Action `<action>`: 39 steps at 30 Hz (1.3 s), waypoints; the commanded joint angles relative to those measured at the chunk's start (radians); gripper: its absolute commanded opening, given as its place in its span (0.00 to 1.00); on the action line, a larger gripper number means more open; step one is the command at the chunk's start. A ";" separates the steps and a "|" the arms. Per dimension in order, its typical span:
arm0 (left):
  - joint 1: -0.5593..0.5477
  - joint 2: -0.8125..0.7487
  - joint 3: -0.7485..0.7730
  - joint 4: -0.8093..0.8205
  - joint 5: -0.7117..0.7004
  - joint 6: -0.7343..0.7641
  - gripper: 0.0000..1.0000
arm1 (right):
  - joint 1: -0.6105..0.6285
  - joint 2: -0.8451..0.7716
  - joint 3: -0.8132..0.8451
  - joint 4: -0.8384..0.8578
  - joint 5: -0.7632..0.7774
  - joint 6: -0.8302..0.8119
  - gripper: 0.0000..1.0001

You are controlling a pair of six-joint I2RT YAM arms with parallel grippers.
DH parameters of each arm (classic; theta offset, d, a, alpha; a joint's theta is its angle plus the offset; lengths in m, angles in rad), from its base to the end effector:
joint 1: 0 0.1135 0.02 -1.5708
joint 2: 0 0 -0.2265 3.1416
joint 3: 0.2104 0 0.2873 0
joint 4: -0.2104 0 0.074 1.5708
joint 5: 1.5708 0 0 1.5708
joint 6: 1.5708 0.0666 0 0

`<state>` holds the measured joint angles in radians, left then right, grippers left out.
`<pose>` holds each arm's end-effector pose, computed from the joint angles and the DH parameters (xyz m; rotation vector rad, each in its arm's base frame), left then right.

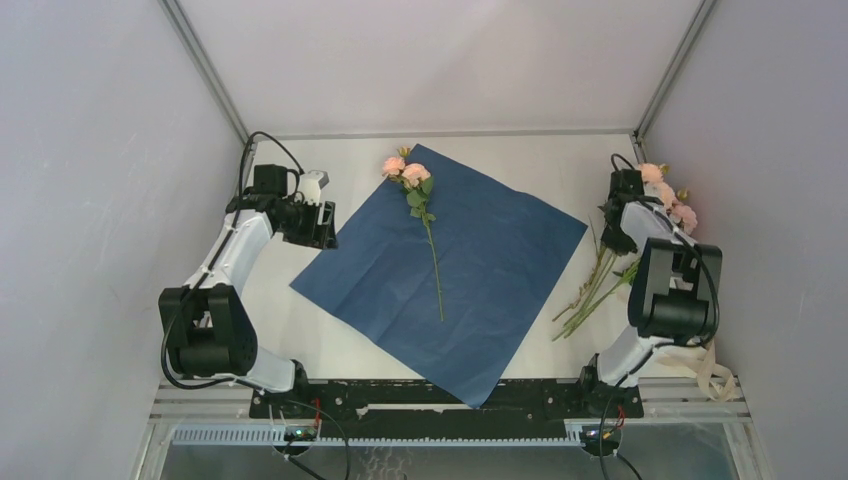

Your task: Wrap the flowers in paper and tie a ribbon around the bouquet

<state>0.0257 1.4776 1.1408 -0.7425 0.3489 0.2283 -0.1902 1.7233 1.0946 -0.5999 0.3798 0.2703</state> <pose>0.3489 -0.0138 0.1824 0.3757 2.5639 -0.3703 0.3513 -0.0928 0.0927 0.7146 2.6495 -0.5078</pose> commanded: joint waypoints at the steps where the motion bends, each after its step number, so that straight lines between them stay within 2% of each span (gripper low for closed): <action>1: 0.000 -0.006 -0.021 0.017 0.039 0.013 0.72 | -0.003 -0.214 0.011 0.034 0.079 -0.041 0.00; 5: 0.000 -0.010 -0.023 0.017 0.042 0.013 0.72 | 0.014 -0.437 0.010 0.086 0.091 -0.084 0.00; 9: 0.000 -0.015 -0.023 0.014 0.043 0.016 0.72 | 0.086 -0.619 0.008 0.183 0.077 -0.159 0.00; 12: 0.000 -0.019 -0.023 0.015 0.042 0.017 0.72 | 0.174 -0.706 0.008 0.263 -0.124 -0.206 0.00; 14: 0.000 -0.019 -0.023 0.013 0.043 0.016 0.72 | 0.274 -0.709 0.010 0.305 -0.277 -0.197 0.00; 17: 0.000 -0.019 -0.021 0.010 0.042 0.014 0.72 | 0.496 -0.618 0.013 0.375 -0.404 -0.173 0.00; 19: 0.000 -0.021 -0.018 0.003 0.039 0.014 0.72 | 0.599 -0.497 0.051 0.387 -0.479 -0.141 0.00; 21: 0.000 -0.028 -0.019 0.000 0.035 0.014 0.72 | 0.675 -0.336 0.118 0.375 -0.481 -0.094 0.00; 26: 0.000 -0.035 -0.021 0.003 0.031 0.016 0.72 | 0.776 -0.013 0.282 0.387 -0.477 0.020 0.00; 31: 0.000 -0.026 -0.022 0.002 0.034 0.016 0.72 | 0.799 0.283 0.512 0.191 -0.426 0.023 0.02; 32: 0.000 -0.026 -0.022 0.002 0.034 0.016 0.72 | 0.798 0.324 0.552 0.149 -0.438 0.026 0.06; 34: 0.000 -0.024 -0.021 0.002 0.034 0.016 0.72 | 0.799 0.388 0.632 0.058 -0.439 0.033 0.23; 36: 0.000 -0.024 -0.021 0.002 0.034 0.018 0.72 | 0.794 0.377 0.652 0.026 -0.415 0.030 0.38; 39: 0.000 -0.017 -0.021 0.003 0.033 0.018 0.72 | 0.765 0.296 0.615 0.034 -0.411 0.023 0.49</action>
<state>0.0257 1.4773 1.1408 -0.7467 0.3702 0.2287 0.6003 2.1418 1.6772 -0.5144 -0.0525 0.2832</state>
